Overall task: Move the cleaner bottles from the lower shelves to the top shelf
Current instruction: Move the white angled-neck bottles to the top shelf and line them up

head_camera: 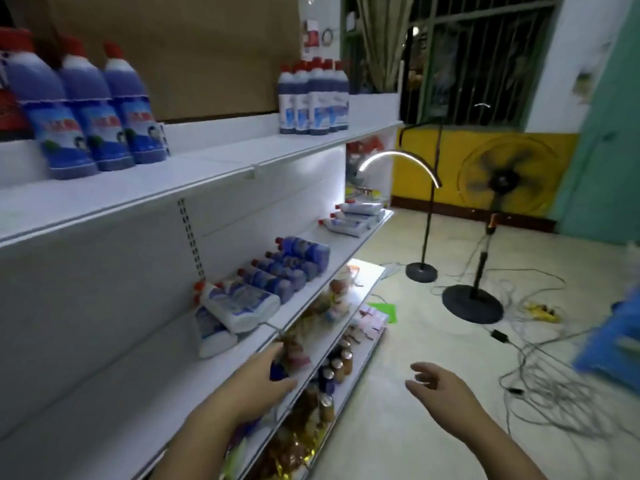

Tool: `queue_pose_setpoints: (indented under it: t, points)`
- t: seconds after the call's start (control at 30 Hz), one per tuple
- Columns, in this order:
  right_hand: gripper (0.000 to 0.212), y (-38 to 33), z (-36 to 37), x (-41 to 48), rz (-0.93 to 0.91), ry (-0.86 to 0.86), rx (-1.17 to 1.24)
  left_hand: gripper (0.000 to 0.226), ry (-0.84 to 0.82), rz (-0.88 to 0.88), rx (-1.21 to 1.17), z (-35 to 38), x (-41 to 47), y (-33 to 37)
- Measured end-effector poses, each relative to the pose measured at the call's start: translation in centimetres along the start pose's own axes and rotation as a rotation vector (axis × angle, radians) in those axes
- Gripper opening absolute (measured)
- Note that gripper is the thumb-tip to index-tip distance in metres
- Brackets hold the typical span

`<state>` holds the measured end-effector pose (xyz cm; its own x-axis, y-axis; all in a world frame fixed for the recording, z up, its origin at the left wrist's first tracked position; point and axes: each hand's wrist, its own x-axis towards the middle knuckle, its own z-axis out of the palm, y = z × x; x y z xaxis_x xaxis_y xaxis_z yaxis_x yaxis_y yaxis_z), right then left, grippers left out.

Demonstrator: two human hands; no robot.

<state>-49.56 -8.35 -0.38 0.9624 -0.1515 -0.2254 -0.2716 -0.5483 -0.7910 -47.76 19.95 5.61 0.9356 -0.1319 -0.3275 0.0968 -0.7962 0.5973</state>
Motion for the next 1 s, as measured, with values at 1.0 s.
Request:
queue_pose_setpoints:
  t: [1.0]
  points:
    - [0.055,10.4,-24.5,34.5,0.206,-0.113,-0.288,0.063,-0.100,0.060,0.151,10.1,40.2,26.6]
